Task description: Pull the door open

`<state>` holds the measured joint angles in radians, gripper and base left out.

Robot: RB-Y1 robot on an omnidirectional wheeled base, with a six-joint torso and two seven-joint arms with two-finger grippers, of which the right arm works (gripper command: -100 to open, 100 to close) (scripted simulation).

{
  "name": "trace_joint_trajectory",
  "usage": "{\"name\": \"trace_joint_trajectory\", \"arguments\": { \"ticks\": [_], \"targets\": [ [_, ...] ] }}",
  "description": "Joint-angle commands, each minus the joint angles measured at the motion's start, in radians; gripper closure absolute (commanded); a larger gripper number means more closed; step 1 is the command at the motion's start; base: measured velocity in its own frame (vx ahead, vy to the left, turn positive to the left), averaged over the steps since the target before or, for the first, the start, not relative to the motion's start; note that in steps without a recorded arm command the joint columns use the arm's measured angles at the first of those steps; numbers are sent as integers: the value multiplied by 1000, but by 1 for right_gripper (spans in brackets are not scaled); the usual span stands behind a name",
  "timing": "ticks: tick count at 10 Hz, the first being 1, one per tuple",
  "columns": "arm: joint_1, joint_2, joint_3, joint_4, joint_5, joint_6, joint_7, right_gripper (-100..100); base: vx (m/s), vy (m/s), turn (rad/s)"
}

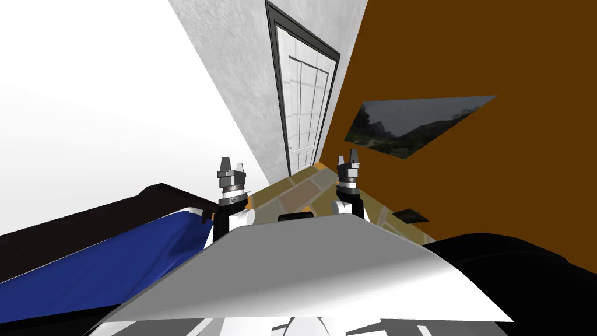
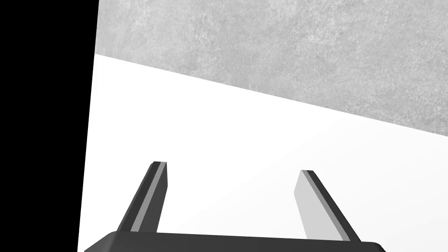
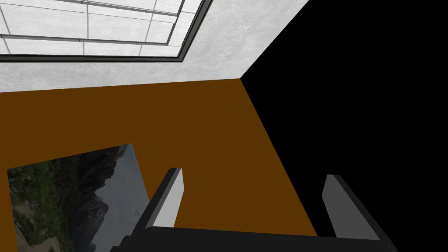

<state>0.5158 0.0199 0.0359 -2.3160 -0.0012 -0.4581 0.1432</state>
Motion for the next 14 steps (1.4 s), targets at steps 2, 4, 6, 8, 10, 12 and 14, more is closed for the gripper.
{"name": "trace_joint_trajectory", "arguments": {
  "ticks": [2, 4, 6, 8, 10, 12, 14],
  "targets": [
    [-14, -14, 1, 44, -5, -12, -10, -100, 67, -4, 83],
    [-26, -27, 1, 84, -10, -22, -18, -100, 100, 1, 65],
    [-37, -37, 2, 120, -15, -32, -26, -100, 78, 0, 68],
    [-49, -48, 2, 158, -20, -42, -35, -100, 76, -6, 70],
    [-63, -59, 3, 202, -25, -54, -44, -100, 82, -11, 74],
    [-78, -72, 3, 250, -31, -66, -55, -100, 88, -15, 90],
    [-94, -85, 4, 301, -37, -80, -66, -100, 87, -11, 89]
  ]
}}
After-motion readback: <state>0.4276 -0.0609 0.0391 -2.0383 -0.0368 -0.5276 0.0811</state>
